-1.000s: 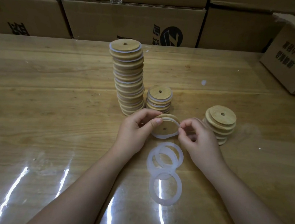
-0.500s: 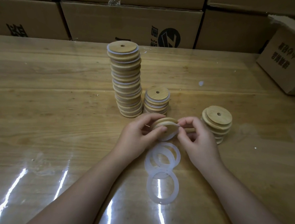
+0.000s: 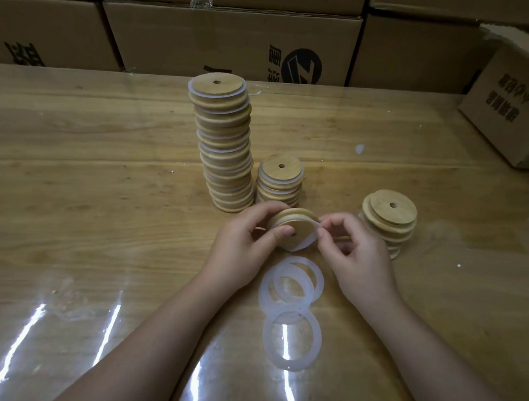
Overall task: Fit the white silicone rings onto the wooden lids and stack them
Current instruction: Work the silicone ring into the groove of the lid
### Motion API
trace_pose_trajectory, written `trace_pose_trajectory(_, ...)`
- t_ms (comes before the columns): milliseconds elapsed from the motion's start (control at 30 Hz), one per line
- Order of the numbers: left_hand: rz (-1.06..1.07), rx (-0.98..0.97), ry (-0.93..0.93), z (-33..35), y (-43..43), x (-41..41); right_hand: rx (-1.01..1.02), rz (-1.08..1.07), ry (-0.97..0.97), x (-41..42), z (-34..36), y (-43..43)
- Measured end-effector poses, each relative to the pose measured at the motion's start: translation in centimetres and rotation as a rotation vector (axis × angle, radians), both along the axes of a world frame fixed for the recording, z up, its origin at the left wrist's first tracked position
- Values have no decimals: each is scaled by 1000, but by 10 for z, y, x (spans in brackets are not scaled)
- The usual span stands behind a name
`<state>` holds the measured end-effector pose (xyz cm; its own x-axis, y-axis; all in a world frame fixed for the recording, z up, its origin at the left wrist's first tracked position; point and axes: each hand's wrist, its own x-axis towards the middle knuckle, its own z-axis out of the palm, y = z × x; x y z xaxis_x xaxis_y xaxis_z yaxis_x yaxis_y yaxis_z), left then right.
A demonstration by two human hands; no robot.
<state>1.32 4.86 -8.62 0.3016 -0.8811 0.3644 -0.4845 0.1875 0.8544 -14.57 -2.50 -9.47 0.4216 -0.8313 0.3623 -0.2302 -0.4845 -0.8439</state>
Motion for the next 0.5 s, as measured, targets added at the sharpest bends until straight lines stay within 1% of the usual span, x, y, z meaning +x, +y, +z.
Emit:
trace_pose_trajectory(233,-22,-9,3,3,0,0,107,-11,-10,0,0,-2)
trace_pose_trajectory(500,-26,44,111,1,-2,3,189,54,42,0,2,-4)
